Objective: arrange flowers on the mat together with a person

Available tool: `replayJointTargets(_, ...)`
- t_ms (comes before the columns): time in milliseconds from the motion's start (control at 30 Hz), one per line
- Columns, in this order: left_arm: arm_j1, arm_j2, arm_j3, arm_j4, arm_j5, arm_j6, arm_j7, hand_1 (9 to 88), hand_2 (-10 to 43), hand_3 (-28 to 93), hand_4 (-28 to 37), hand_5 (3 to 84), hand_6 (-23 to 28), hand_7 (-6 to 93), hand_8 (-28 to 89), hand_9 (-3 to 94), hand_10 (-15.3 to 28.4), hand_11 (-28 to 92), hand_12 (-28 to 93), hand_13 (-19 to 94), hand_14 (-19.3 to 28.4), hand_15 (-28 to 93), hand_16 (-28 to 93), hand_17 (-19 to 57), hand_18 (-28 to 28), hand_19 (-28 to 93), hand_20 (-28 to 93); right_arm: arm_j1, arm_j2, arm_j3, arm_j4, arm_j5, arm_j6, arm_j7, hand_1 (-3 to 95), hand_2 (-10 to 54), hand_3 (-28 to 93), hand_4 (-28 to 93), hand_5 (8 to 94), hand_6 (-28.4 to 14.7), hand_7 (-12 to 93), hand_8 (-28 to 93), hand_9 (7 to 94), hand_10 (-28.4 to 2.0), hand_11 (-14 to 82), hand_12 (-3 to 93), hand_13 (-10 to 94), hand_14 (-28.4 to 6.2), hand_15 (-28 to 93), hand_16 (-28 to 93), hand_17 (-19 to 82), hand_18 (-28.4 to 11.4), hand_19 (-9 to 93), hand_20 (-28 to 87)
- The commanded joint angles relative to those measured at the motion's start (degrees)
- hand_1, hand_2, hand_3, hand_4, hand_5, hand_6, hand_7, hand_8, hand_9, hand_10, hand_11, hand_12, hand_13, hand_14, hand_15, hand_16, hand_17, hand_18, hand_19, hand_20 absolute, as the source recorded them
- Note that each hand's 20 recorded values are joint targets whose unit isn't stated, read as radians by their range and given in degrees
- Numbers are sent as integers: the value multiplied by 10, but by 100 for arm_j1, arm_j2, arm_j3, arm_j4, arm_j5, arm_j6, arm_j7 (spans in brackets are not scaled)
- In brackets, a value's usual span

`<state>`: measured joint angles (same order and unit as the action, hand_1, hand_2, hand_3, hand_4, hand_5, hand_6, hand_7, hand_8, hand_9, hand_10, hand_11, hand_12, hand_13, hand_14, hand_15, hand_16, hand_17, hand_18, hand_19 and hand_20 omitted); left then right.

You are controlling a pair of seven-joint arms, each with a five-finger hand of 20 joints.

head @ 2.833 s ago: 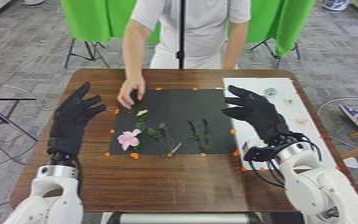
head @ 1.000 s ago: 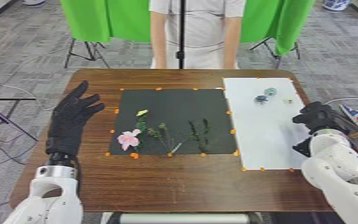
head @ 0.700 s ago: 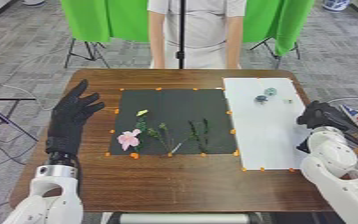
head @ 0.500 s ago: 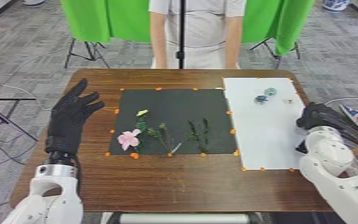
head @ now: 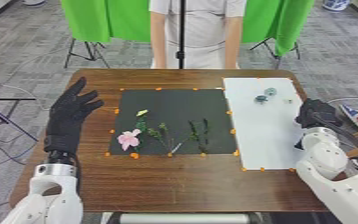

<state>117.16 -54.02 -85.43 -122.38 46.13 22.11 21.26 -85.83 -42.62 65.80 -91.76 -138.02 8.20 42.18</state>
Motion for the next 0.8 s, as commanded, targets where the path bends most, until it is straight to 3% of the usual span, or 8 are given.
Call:
replayJointTargets(33,141,-13,-68,35,-92,82,43,231,63,800,-282,351,50,95,-80,382,179,242,93,287,258,505,-85,-86,235,462,151,-192,-76,61,-873,-281,598,-417,608,-95,624,-282,823,39,235,15,936,-42,105,343,889,-25,407,241,414,-129,801,140)
replayJointTargets(200,274,-38,-138,10,-154,157,120,216,67,795,-282,351,51,95,-80,382,179,243,94,288,259,506,-85,-86,236,463,151,352,-237,-684,-1469,-293,819,-969,605,-95,633,-283,827,39,230,21,937,-41,117,344,892,-24,412,242,411,-128,804,142)
replayJointTargets(300,305,-26,-154,1,-319,172,244,214,67,796,-282,352,51,96,-80,384,180,245,95,289,259,506,-85,-85,236,466,153,805,-501,-1205,-1652,-203,763,-1306,604,-95,638,-283,828,38,228,22,937,-43,123,345,891,-24,414,245,408,-126,806,143)
replayJointTargets(367,276,-22,-139,9,-256,196,216,214,68,796,-283,352,50,96,-80,384,181,245,95,290,259,507,-85,-84,236,468,154,1056,-641,-1541,-1725,-184,704,-1498,604,-95,641,-283,828,39,227,24,937,-44,125,346,891,-24,414,246,406,-126,807,145)
replayJointTargets(567,230,-53,-139,8,-222,145,109,214,67,799,-283,352,51,97,-81,384,181,247,95,290,261,509,-85,-82,235,469,155,1508,-1224,-2244,-1603,-184,423,-1981,589,-95,659,-283,819,37,235,33,937,-45,120,373,873,-25,433,265,385,-128,808,156)
replayJointTargets(800,229,-72,-176,1,-183,115,47,217,67,800,-283,353,51,98,-81,384,181,248,95,291,261,513,-86,-82,236,469,156,1843,-1311,-2998,-1396,-392,-11,-2390,579,-95,659,-283,816,46,246,23,937,-38,179,361,880,-24,487,233,374,-149,796,201)
